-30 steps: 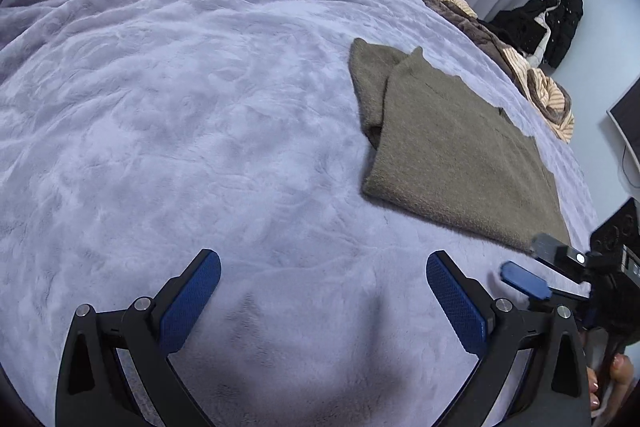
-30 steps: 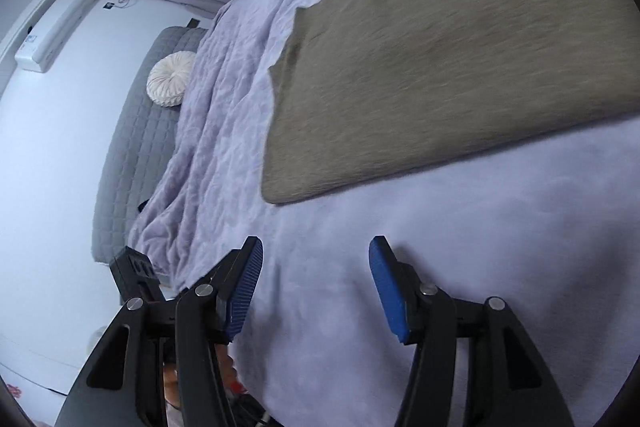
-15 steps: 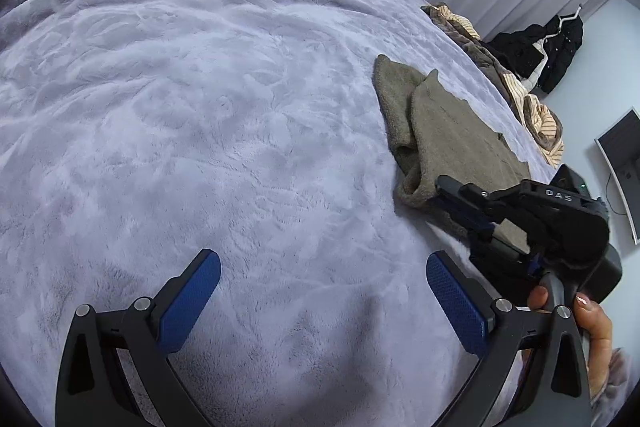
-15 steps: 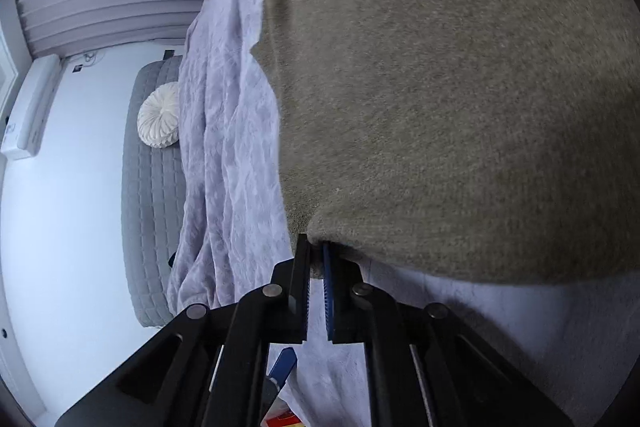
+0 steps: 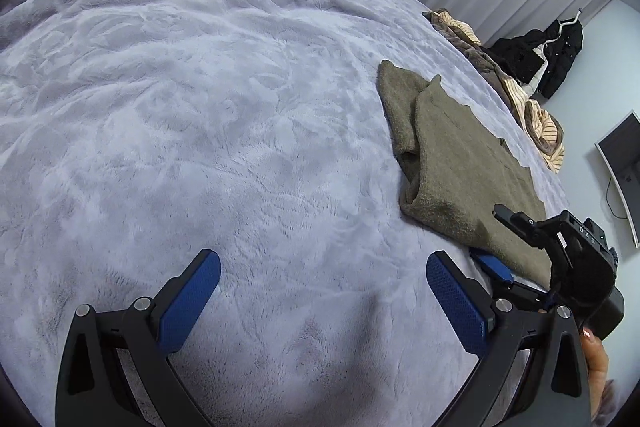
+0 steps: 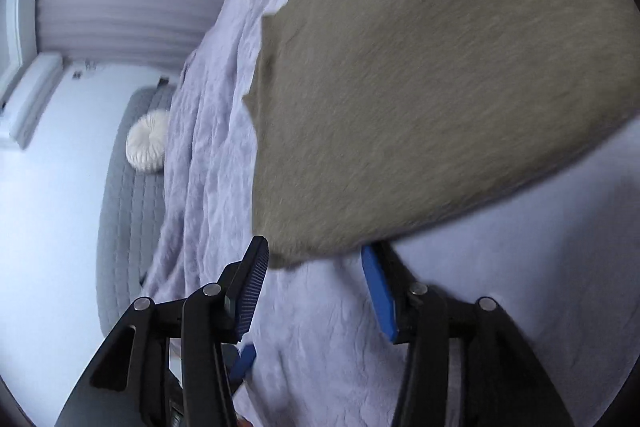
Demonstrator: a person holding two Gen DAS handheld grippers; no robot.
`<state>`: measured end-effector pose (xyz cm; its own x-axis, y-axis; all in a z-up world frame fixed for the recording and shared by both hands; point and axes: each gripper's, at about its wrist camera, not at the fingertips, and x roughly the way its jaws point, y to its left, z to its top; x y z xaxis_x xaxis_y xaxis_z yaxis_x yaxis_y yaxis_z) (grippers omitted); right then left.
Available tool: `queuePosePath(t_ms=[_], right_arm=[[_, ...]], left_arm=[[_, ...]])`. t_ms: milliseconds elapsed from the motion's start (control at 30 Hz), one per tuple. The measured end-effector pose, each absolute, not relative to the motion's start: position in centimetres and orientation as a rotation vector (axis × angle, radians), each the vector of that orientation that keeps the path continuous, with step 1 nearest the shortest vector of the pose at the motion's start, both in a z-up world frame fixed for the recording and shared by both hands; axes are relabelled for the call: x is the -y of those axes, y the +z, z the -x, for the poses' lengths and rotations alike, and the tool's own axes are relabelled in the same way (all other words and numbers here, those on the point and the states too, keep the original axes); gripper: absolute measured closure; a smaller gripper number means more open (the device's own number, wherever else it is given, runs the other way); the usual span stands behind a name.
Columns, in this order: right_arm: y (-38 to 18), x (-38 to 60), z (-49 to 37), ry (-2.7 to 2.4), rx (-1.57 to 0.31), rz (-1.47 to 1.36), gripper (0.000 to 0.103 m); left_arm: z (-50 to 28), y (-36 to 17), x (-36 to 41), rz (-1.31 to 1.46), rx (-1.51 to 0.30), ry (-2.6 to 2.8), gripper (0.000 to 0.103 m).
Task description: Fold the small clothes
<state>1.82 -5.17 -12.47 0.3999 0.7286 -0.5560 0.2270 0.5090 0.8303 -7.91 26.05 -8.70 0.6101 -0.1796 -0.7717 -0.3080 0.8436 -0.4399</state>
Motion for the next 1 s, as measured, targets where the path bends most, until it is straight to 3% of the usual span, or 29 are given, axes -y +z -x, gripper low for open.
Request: queuePosePath(t_ms=[200,300,500,633,767,1000], right_arm=[[-13.4,1.2,-5.0,0.516,-1.221,-1.14,0.052],[-12.0,-1.9,-5.5,0.572,-1.248,-1.026,0.095],[-14.7,-2.2,-4.1,0.529,-1.321,-0.974,0.096],[-13.1,-3.3,-3.8,0.545,-1.325,-0.817,0.095],[-10.8,-5.5,-3.4,0.672,-1.444,-0.588,0.09],[-4.6,-4.6,-3.7,0.616,-1.179,-0.292,0.09]], left_arm=[[7.6,-8.4,-25.7,0.583,-0.924,0.079,0.0],[7.9,-7.9,-26.0,0.568,-0.904,0.092,0.0],[7.8,-9.4,-26.5,0.577,-0.933,0.117,0.0],[7.7,-9.4,-26.2,0.542,-0.932,0.115,0.0],[7.9,-9.5,-26.3,0.559,-0.929,0.116,0.0],[7.6,-9.7,-25.9,0.514,-0.953,0.127,0.0]])
